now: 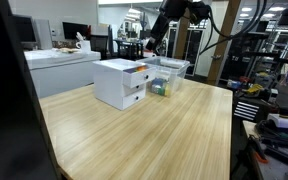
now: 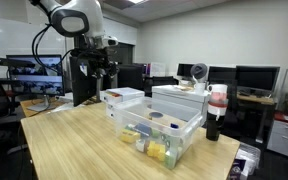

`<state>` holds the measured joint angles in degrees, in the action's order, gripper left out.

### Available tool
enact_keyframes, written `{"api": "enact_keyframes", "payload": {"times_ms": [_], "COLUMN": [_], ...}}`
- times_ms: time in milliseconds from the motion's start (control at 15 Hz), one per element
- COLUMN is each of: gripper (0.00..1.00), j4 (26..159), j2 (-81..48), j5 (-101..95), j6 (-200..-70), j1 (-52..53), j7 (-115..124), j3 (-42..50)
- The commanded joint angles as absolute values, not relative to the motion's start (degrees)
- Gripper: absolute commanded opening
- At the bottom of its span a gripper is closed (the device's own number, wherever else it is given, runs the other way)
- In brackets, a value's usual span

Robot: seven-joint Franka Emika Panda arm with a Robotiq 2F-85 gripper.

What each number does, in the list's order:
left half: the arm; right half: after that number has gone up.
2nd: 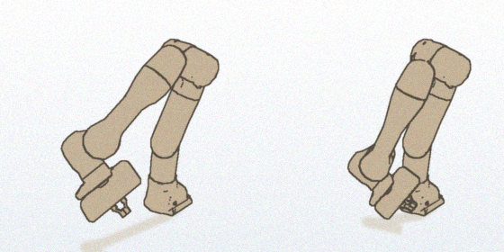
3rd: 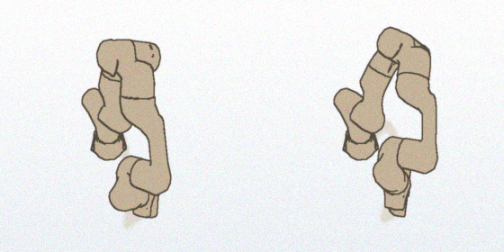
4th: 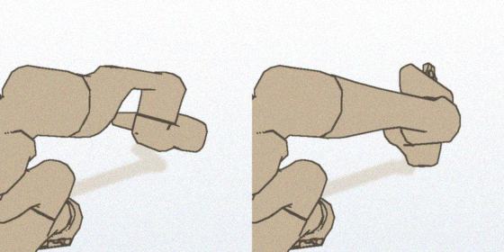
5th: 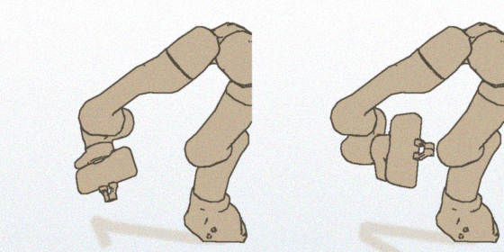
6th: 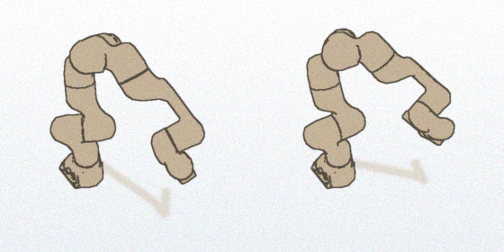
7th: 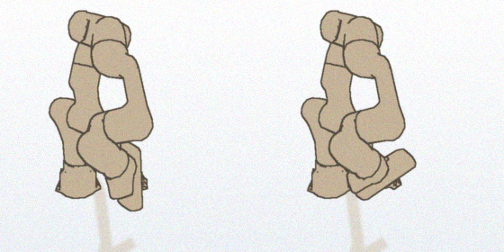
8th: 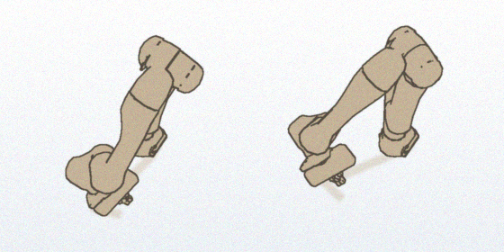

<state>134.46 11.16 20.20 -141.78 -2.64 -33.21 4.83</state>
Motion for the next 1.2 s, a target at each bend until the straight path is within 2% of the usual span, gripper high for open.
{"api": "enact_keyframes", "payload": {"times_ms": [0, 200, 467, 733, 933, 1133], "gripper": [0.56, 0.34, 0.05, 0.0, 0.06, 0.05], "j4": [135.2, 133.9, 133.2, 131.6, 129.8, 128.3], "j2": [11.9, 10.2, 6.0, 0.0, -3.8, -5.6], "j5": [17.5, 15.8, 14.0, 13.2, 12.2, 11.7], "j6": [-134.0, -128.1, -131.6, -139.8, -145.8, -147.8], "j1": [-2.2, -2.8, -2.9, -2.8, -3.1, -3.4], "j7": [-30.2, -27.9, -25.7, -25.9, -25.5, -25.4], "j3": [6.4, 7.1, 7.1, 6.4, 5.2, 4.5]}}
